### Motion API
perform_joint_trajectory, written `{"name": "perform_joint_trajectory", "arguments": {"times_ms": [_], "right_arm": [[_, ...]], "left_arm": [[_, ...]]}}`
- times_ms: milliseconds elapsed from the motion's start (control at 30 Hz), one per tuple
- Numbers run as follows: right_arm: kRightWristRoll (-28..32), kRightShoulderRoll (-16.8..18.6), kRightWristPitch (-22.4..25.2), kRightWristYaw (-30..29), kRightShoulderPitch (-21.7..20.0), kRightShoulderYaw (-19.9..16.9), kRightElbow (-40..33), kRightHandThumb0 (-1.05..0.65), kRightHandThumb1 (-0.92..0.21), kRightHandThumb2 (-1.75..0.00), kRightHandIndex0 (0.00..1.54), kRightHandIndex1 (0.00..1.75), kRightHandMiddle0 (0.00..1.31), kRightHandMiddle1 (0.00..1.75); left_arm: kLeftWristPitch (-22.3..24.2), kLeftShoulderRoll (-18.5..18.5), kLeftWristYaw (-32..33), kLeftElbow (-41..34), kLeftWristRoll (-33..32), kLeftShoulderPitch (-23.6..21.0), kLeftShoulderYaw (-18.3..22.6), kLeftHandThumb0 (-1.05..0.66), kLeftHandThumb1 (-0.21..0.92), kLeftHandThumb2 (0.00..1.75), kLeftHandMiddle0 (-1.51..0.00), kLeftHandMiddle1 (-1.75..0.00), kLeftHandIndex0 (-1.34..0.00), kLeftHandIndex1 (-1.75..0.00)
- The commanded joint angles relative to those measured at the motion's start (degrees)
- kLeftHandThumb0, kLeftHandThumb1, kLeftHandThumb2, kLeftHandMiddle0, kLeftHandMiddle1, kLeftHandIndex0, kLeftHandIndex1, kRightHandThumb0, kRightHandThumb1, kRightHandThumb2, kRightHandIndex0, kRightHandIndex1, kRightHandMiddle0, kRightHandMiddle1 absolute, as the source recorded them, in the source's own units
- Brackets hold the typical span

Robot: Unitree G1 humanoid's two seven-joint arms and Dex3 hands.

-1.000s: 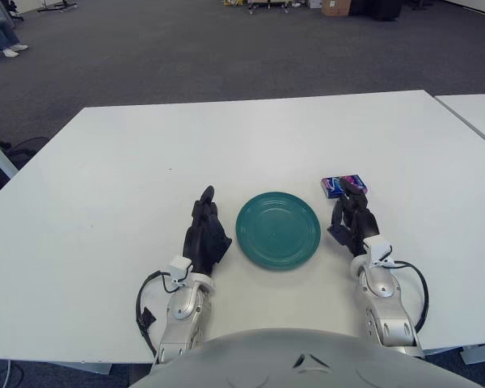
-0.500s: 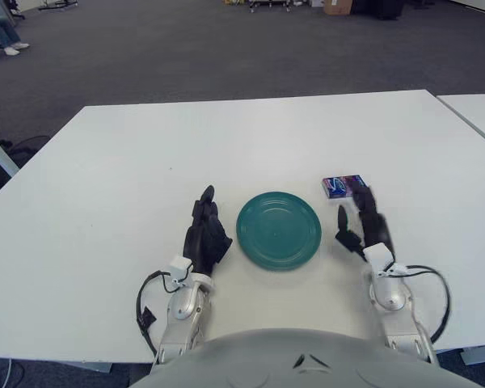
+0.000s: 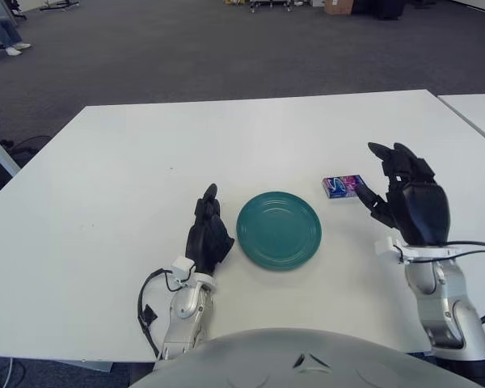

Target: Put the gum into the plate.

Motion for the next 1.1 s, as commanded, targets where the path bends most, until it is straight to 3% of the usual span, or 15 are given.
{"name": "perform_joint_trajectory", "arguments": {"times_ms": [0,133,267,367,567,733,1067], "right_arm": [[-4.60,-1.95,1.28,6.05,-2.67,1.31,-2.34,-0.85,-0.92,-0.54,0.37,0.03,0.00,0.77],[-6.30,-3.86,1.78,11.14,-4.31,2.27,-1.65,-0.88,-0.92,-0.59,0.33,0.01,0.00,0.70],[-6.72,-5.66,1.57,12.24,-12.79,5.76,12.32,-0.90,-0.92,-0.64,0.29,0.01,0.00,0.60],[-6.57,-5.86,1.79,12.32,-15.87,7.48,17.32,-0.91,-0.92,-0.67,0.26,0.00,0.00,0.53],[-5.12,-5.76,3.22,15.14,-18.68,10.10,21.56,-0.93,-0.92,-0.66,0.23,0.00,0.00,0.45],[-1.74,-4.90,2.46,11.49,-21.74,12.34,32.45,-0.93,-0.92,-0.69,0.25,0.01,0.00,0.45],[3.69,-5.34,1.18,10.47,-26.81,15.81,43.16,-0.90,-0.92,-0.86,0.27,0.01,0.00,0.39]], "left_arm": [[-0.10,-2.37,-0.53,2.58,-0.38,-0.86,0.24,-0.96,0.92,0.99,-0.08,0.00,0.00,-0.46],[-1.00,-2.46,-0.55,2.97,-0.06,-1.14,0.11,-0.96,0.92,0.99,-0.08,0.00,0.00,-0.47],[0.19,-2.75,0.24,1.78,0.25,-0.91,-0.35,-0.95,0.92,0.99,-0.08,0.00,0.00,-0.46],[0.37,-2.74,0.42,1.40,0.39,-0.83,-0.53,-0.94,0.92,0.99,-0.08,0.00,0.00,-0.45],[1.24,-2.36,0.22,0.44,-0.11,-0.81,-0.50,-0.94,0.92,0.99,-0.07,0.00,0.00,-0.44],[4.25,-2.72,1.94,-1.06,0.03,-0.37,-0.32,-0.93,0.92,0.98,-0.08,-0.01,0.00,-0.45],[7.13,-2.90,3.00,-2.70,-0.45,0.20,-0.87,-0.91,0.92,0.97,-0.11,-0.02,0.00,-0.50]]}}
